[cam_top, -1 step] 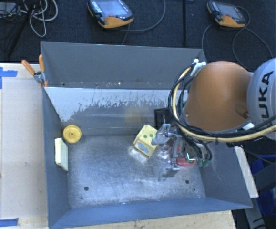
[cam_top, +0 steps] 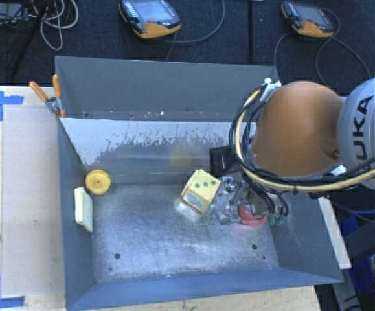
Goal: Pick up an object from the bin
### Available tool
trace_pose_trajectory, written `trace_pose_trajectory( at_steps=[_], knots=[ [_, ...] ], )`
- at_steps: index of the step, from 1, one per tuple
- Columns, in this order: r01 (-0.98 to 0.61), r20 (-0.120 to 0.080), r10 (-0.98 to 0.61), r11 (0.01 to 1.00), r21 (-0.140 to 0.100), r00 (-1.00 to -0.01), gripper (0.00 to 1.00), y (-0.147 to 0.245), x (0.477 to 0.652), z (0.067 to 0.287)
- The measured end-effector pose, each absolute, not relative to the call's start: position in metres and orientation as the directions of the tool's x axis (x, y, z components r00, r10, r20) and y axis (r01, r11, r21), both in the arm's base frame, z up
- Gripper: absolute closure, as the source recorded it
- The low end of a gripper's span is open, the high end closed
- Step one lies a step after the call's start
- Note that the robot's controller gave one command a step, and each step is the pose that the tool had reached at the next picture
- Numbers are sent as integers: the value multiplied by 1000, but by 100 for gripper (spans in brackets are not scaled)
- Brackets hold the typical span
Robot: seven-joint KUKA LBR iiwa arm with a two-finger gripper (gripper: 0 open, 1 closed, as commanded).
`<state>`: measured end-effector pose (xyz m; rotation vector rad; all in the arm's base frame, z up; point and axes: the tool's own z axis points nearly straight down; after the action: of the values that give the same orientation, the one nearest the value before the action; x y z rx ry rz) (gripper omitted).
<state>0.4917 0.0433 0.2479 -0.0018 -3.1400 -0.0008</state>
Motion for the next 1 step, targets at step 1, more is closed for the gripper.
trace_pose_trajectory(
  at_steps=[1],
  knots=[
    [2, 2, 2, 1000, 0, -1000, 100, 43, 492, 248]
  ],
)
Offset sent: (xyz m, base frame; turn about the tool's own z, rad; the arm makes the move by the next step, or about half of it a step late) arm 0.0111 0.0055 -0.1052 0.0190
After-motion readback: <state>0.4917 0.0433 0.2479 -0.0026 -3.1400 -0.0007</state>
